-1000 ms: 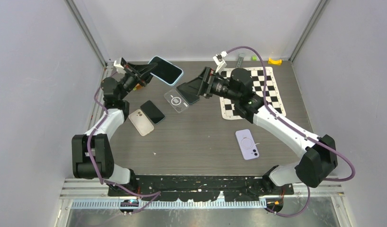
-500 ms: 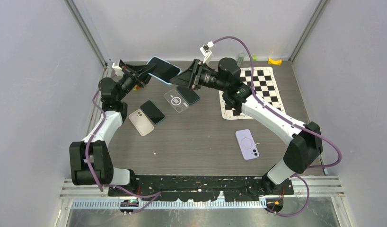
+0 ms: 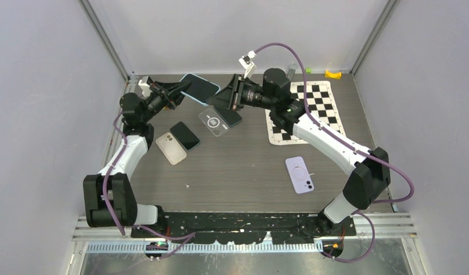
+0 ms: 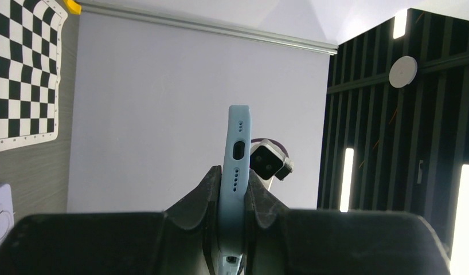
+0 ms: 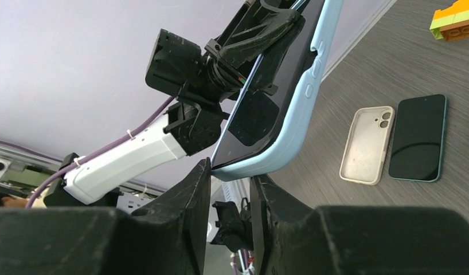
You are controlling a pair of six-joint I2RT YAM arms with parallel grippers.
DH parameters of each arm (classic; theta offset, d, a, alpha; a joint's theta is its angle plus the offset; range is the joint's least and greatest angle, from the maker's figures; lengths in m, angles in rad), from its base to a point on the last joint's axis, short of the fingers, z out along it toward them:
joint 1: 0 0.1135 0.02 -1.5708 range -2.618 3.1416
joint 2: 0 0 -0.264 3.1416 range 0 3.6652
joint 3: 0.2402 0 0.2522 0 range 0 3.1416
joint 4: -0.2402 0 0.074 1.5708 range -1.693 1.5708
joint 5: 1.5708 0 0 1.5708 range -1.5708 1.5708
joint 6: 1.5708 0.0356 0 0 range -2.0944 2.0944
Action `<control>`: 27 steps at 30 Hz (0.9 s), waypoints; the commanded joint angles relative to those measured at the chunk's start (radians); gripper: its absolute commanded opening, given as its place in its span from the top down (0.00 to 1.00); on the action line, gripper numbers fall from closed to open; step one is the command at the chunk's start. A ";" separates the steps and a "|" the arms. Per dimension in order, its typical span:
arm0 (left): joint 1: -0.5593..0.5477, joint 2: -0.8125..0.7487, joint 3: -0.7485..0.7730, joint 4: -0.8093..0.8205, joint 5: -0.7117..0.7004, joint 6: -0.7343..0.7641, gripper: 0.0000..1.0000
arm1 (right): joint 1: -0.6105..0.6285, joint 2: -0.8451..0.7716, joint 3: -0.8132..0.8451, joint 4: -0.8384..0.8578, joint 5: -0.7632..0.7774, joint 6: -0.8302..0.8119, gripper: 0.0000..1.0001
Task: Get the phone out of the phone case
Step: Remove the phone case from the phone.
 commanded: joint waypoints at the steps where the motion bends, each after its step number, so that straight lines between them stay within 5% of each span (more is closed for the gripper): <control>1: -0.003 -0.056 0.049 0.004 0.047 -0.064 1.00 | 0.014 0.022 0.050 -0.103 -0.019 -0.190 0.70; 15: -0.052 -0.048 0.085 -0.005 0.062 -0.082 1.00 | 0.084 0.057 0.194 -0.447 0.219 -0.559 0.76; 23: -0.059 -0.057 0.075 -0.024 0.060 -0.063 1.00 | 0.110 0.060 0.213 -0.456 0.341 -0.536 0.80; 26: -0.058 -0.058 0.072 -0.028 0.048 -0.037 1.00 | 0.104 0.026 0.173 -0.396 0.321 -0.477 0.67; 27: -0.056 -0.057 0.073 -0.028 0.042 -0.019 1.00 | 0.102 0.017 0.160 -0.375 0.297 -0.461 0.56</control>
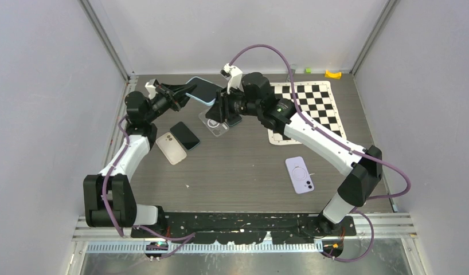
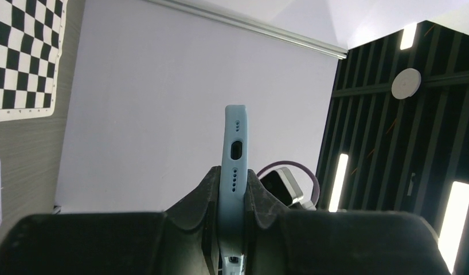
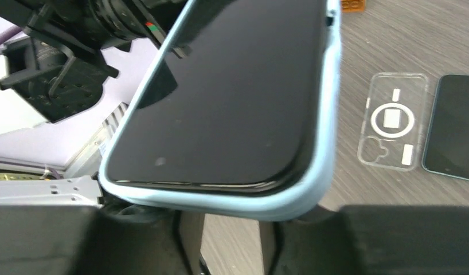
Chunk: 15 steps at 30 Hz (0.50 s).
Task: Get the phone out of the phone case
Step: Remove the phone case from the phone.
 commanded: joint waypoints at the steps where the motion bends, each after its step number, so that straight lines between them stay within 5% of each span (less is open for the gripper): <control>1: -0.009 -0.053 0.066 0.076 0.033 0.038 1.00 | -0.017 -0.064 -0.063 0.131 0.006 0.072 0.52; 6: 0.010 -0.065 0.103 -0.040 0.033 0.222 1.00 | -0.021 -0.158 -0.202 0.343 -0.160 0.176 0.22; 11: 0.010 -0.049 0.123 -0.016 0.033 0.244 1.00 | -0.026 -0.187 -0.263 0.470 -0.196 0.299 0.17; 15: 0.010 -0.043 0.124 -0.007 0.034 0.241 1.00 | -0.046 -0.148 -0.280 0.578 -0.202 0.485 0.23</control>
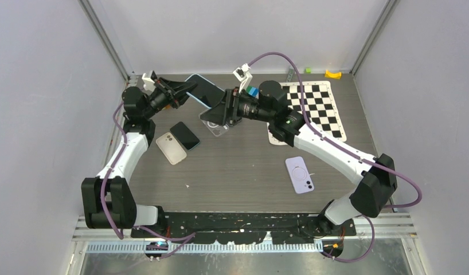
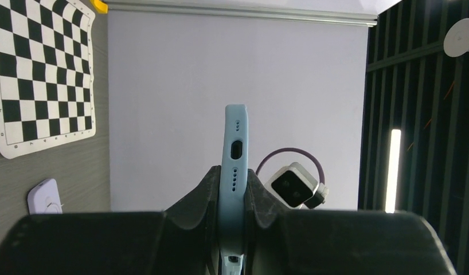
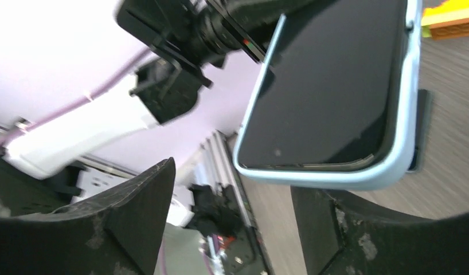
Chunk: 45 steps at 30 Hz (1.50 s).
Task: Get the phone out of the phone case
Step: Remove the phone case from the phone.
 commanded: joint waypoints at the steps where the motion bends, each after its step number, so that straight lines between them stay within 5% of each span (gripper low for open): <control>1: 0.006 -0.030 0.056 0.062 0.017 0.019 1.00 | -0.025 0.005 -0.016 0.219 -0.035 0.232 0.28; 11: 0.006 -0.031 0.046 0.066 0.022 0.002 1.00 | -0.070 0.052 -0.048 0.370 -0.002 0.439 0.45; 21: 0.006 -0.016 0.041 0.068 0.024 -0.045 1.00 | -0.078 0.064 -0.039 0.308 0.007 0.365 0.71; 33: 0.006 -0.005 0.033 0.084 0.009 -0.053 1.00 | -0.079 0.069 -0.066 0.380 -0.079 0.327 0.42; 45: 0.044 -0.016 0.045 0.014 0.018 -0.023 1.00 | -0.079 0.078 -0.056 0.379 -0.116 0.323 0.74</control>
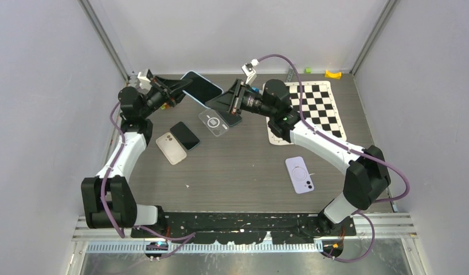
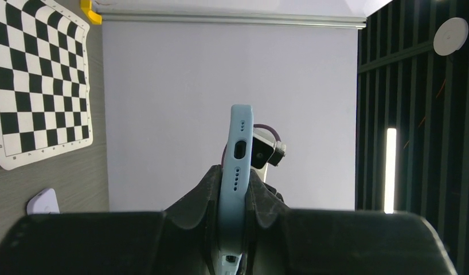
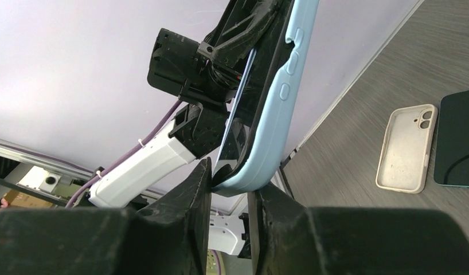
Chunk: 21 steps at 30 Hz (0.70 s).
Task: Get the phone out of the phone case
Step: Remove the phone case from the phone.
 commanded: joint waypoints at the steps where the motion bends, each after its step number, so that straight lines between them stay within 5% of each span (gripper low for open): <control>1: 0.008 -0.028 0.047 -0.075 0.016 -0.011 1.00 | 0.003 0.005 0.018 0.045 -0.044 -0.085 0.79; 6: 0.007 -0.047 0.054 -0.263 0.047 0.017 1.00 | 0.032 -0.011 0.063 -0.075 -0.061 -0.247 0.88; 12: 0.006 -0.050 0.022 -0.335 0.056 0.014 1.00 | 0.079 -0.023 0.120 -0.200 -0.056 -0.435 0.79; 21: 0.000 -0.049 -0.006 -0.396 0.073 -0.001 1.00 | 0.114 -0.023 0.178 -0.327 -0.020 -0.622 0.83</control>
